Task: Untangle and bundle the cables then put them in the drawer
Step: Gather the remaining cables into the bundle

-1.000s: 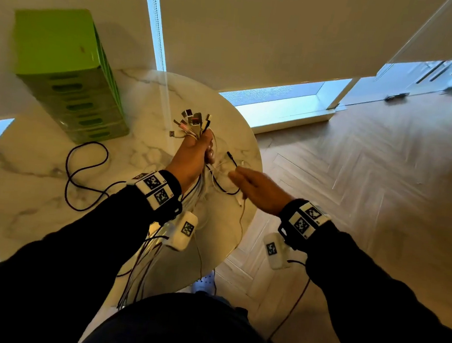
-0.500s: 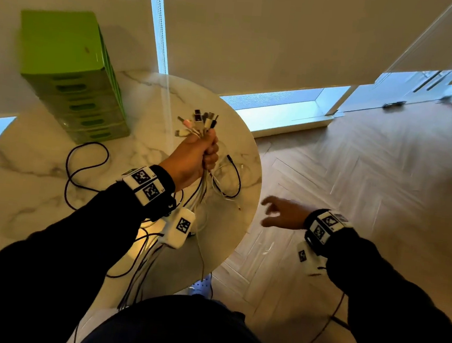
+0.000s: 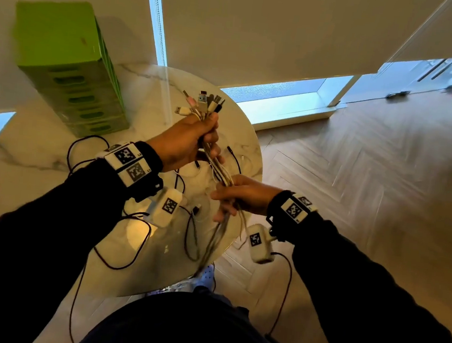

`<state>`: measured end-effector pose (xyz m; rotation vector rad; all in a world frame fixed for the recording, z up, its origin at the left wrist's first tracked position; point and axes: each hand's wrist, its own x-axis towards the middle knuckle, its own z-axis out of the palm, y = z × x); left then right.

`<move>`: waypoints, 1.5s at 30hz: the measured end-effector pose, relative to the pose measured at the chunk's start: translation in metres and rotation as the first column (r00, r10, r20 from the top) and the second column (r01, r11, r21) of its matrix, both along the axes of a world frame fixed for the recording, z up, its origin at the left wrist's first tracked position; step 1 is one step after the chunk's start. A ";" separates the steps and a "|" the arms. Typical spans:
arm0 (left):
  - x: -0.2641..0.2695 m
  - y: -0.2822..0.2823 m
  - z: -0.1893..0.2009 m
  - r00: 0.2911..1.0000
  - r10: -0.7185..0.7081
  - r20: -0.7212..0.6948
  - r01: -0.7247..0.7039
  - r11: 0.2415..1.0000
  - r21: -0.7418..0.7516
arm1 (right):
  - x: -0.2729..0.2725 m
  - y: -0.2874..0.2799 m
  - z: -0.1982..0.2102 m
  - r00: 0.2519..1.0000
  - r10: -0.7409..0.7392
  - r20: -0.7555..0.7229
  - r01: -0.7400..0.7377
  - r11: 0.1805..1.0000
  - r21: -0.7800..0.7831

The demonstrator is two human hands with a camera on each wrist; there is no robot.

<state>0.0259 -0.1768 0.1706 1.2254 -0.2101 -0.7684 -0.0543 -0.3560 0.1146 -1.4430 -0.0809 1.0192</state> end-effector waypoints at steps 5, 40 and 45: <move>0.004 0.005 -0.002 0.989 0.120 -0.092 -0.130 0.984 -0.119 | 0.002 -0.036 -0.002 0.987 0.151 0.056 -0.112 0.896 -0.429; -0.008 0.026 -0.052 0.873 0.459 -0.167 -0.462 0.887 0.021 | 0.022 -0.001 -0.106 0.953 0.186 0.237 -0.025 0.832 -0.554; -0.021 0.043 -0.060 0.860 0.490 -0.144 -0.479 0.871 0.106 | 0.047 0.033 -0.138 0.717 0.609 0.339 -0.138 0.601 -0.788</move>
